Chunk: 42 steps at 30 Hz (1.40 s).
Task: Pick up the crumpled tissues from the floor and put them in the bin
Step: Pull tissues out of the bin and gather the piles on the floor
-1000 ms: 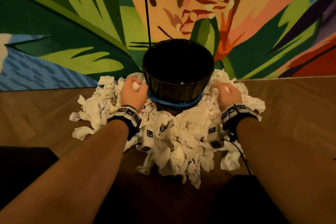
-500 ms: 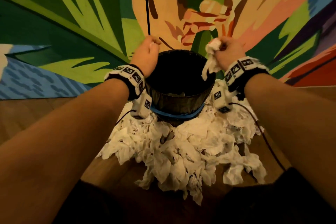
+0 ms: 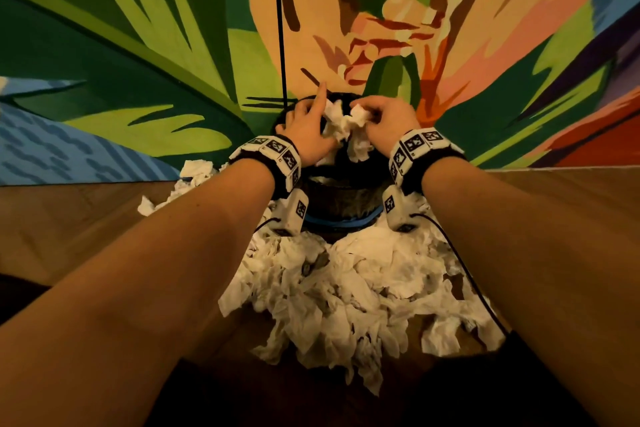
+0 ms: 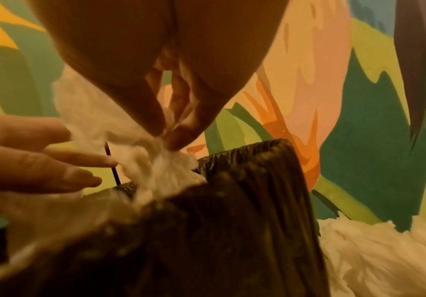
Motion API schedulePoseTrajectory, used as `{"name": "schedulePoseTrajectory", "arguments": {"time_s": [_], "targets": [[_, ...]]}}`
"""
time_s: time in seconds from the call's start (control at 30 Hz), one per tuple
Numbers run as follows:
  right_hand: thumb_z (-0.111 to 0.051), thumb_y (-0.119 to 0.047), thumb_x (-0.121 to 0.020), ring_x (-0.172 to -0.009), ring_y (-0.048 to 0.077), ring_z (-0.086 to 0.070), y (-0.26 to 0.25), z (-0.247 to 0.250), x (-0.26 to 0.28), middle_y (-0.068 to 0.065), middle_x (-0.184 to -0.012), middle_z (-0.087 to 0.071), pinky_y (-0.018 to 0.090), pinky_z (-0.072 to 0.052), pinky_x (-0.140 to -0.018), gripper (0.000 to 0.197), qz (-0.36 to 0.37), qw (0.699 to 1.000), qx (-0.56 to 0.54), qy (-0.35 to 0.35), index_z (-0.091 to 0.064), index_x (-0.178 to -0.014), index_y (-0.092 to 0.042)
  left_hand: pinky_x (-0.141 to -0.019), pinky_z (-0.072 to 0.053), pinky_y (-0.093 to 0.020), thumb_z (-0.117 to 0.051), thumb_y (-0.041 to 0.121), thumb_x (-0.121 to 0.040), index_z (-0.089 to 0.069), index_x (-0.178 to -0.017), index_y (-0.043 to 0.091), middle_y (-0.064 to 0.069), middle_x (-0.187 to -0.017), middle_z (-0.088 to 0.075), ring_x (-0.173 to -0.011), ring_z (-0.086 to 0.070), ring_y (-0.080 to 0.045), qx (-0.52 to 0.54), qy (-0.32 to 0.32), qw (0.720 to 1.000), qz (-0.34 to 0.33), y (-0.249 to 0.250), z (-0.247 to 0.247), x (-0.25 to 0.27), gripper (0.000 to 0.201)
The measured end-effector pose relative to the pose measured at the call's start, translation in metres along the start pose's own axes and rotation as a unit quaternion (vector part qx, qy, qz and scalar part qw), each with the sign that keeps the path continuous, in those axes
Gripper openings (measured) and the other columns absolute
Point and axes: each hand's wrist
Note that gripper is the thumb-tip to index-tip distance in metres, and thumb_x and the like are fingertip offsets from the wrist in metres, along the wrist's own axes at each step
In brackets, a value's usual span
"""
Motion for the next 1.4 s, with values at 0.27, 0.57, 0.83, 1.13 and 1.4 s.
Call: {"name": "schedulePoseTrajectory", "arguments": {"time_s": [0.27,0.57,0.83,1.13,1.4], "targets": [[-0.047,0.001,-0.086,-0.081,0.013,-0.059,0.019,0.009,0.008,-0.003,-0.110,-0.061,0.017,-0.046,-0.068,0.062,-0.020,0.999,-0.038,0.001,-0.049,-0.138,-0.032,-0.110,-0.034,-0.045,-0.070,0.030,-0.085,-0.047,-0.141,0.029,-0.004,-0.137,-0.049,-0.127,-0.044,-0.025,0.117,0.123,0.984,-0.051,-0.014,0.007,0.005,0.060],[-0.056,-0.011,-0.086,-0.062,0.008,-0.057,0.093,0.026,0.056,-0.009,-0.077,-0.058,0.020,-0.040,-0.045,0.042,-0.220,0.937,-0.136,0.235,-0.045,-0.119,-0.034,-0.055,-0.049,-0.025,-0.051,0.036,-0.091,-0.066,-0.085,0.032,0.009,-0.062,-0.064,-0.054,-0.058,-0.008,0.232,0.108,0.954,-0.158,-0.007,0.007,0.050,0.016],[-0.057,-0.022,-0.090,-0.067,0.009,-0.053,0.129,-0.015,0.114,-0.005,-0.080,-0.059,0.022,-0.036,-0.051,0.013,-0.262,0.965,-0.002,-0.013,-0.058,-0.100,-0.029,-0.049,-0.044,-0.028,-0.052,0.038,-0.086,-0.059,-0.065,0.023,0.005,-0.051,-0.052,-0.047,-0.049,-0.009,0.025,-0.007,0.973,-0.229,-0.033,-0.038,0.087,0.027],[-0.055,-0.021,-0.090,-0.072,0.020,-0.059,0.092,-0.070,0.134,0.002,-0.082,-0.061,0.034,-0.049,-0.065,0.027,-0.109,0.974,0.058,-0.189,-0.052,-0.116,-0.029,-0.060,-0.046,-0.029,-0.050,0.051,-0.089,-0.065,-0.086,0.030,0.008,-0.070,-0.060,-0.067,-0.057,-0.015,-0.147,-0.188,0.963,-0.125,-0.080,-0.092,0.108,0.026],[-0.062,-0.052,-0.081,-0.094,0.021,-0.060,0.094,-0.115,0.161,-0.003,-0.107,-0.061,0.035,-0.052,-0.084,0.048,-0.152,0.924,0.143,-0.320,-0.042,-0.124,-0.042,-0.074,-0.046,-0.032,-0.055,0.070,-0.080,-0.053,-0.110,0.028,0.003,-0.100,-0.059,-0.091,-0.055,-0.019,-0.119,-0.229,0.962,0.092,-0.127,-0.129,0.134,0.052]]}}
Point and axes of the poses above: each hand's wrist, its own x-axis away from the middle knuckle, its own z-axis out of the back of the hand, y = z × x
